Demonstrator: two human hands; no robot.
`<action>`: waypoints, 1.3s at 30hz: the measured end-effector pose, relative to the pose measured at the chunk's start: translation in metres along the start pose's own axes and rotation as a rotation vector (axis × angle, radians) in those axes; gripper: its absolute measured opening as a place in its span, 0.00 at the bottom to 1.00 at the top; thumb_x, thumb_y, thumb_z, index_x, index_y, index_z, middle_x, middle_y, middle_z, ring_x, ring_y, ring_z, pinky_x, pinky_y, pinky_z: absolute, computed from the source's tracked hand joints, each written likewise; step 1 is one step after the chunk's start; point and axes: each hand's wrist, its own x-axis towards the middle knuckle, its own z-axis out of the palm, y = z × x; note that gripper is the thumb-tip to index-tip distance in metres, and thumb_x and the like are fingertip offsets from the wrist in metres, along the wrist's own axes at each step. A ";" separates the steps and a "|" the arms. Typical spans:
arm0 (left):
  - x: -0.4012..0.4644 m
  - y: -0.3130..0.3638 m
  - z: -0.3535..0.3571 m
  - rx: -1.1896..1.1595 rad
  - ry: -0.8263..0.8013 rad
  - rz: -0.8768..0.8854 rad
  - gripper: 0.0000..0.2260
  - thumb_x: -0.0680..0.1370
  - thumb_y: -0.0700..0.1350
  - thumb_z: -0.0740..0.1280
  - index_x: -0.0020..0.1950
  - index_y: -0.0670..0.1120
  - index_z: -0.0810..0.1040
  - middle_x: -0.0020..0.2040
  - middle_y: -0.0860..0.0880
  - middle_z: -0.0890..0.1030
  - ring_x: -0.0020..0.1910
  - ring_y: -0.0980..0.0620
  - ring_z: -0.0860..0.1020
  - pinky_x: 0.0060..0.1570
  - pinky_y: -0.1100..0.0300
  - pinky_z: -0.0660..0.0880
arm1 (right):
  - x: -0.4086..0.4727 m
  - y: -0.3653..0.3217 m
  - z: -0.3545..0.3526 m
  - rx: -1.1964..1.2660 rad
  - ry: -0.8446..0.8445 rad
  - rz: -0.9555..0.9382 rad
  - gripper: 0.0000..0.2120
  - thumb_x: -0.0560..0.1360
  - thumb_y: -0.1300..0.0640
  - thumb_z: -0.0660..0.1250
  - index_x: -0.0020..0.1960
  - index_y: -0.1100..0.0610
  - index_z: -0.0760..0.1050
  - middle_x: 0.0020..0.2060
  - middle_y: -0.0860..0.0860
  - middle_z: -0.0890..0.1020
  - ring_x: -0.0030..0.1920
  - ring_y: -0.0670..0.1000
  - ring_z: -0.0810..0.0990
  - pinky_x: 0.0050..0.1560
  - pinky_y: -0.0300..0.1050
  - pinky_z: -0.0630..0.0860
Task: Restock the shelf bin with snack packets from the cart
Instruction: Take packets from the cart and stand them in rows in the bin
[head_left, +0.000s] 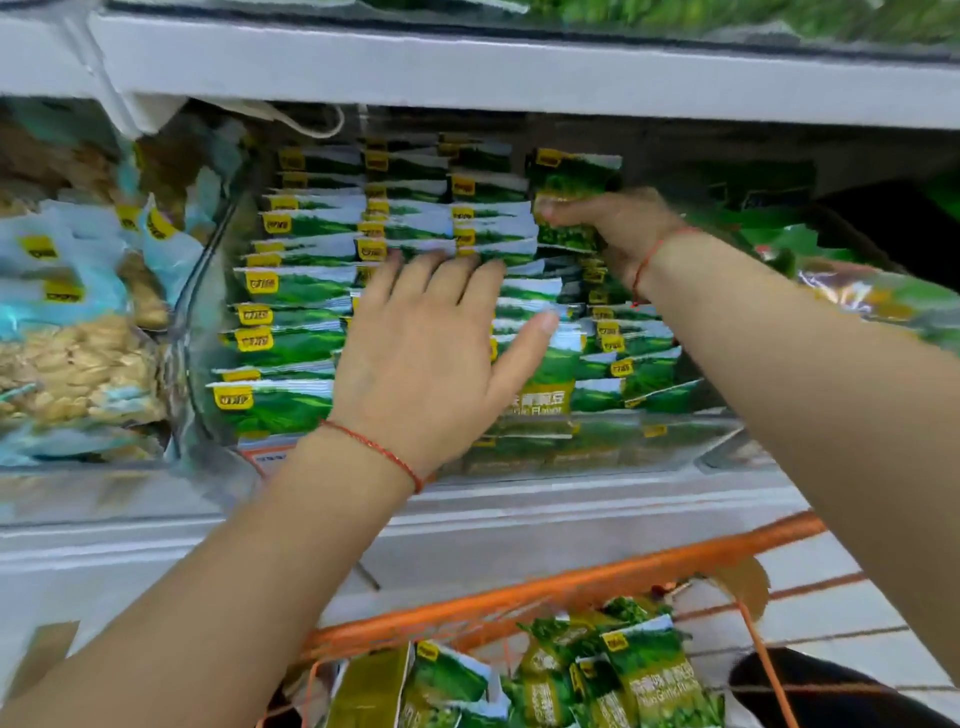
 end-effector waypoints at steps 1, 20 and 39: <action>0.000 0.000 0.000 -0.006 0.011 0.004 0.30 0.80 0.62 0.47 0.65 0.43 0.75 0.61 0.44 0.79 0.63 0.42 0.73 0.64 0.47 0.66 | 0.013 0.006 -0.001 0.012 -0.033 0.010 0.66 0.32 0.37 0.81 0.67 0.61 0.71 0.61 0.50 0.79 0.62 0.46 0.72 0.58 0.43 0.62; 0.001 0.001 0.006 -0.009 0.103 0.018 0.28 0.80 0.61 0.48 0.63 0.43 0.77 0.58 0.45 0.80 0.61 0.43 0.75 0.56 0.51 0.67 | 0.021 -0.008 0.011 -0.478 0.078 -0.082 0.29 0.73 0.58 0.71 0.70 0.63 0.65 0.67 0.56 0.71 0.67 0.53 0.69 0.60 0.36 0.66; 0.001 0.000 0.006 -0.018 0.106 0.016 0.28 0.79 0.61 0.49 0.63 0.44 0.77 0.58 0.45 0.80 0.60 0.43 0.75 0.56 0.50 0.68 | 0.026 0.007 0.023 -0.310 0.340 -0.121 0.13 0.73 0.64 0.65 0.57 0.64 0.75 0.47 0.54 0.76 0.45 0.51 0.74 0.40 0.38 0.68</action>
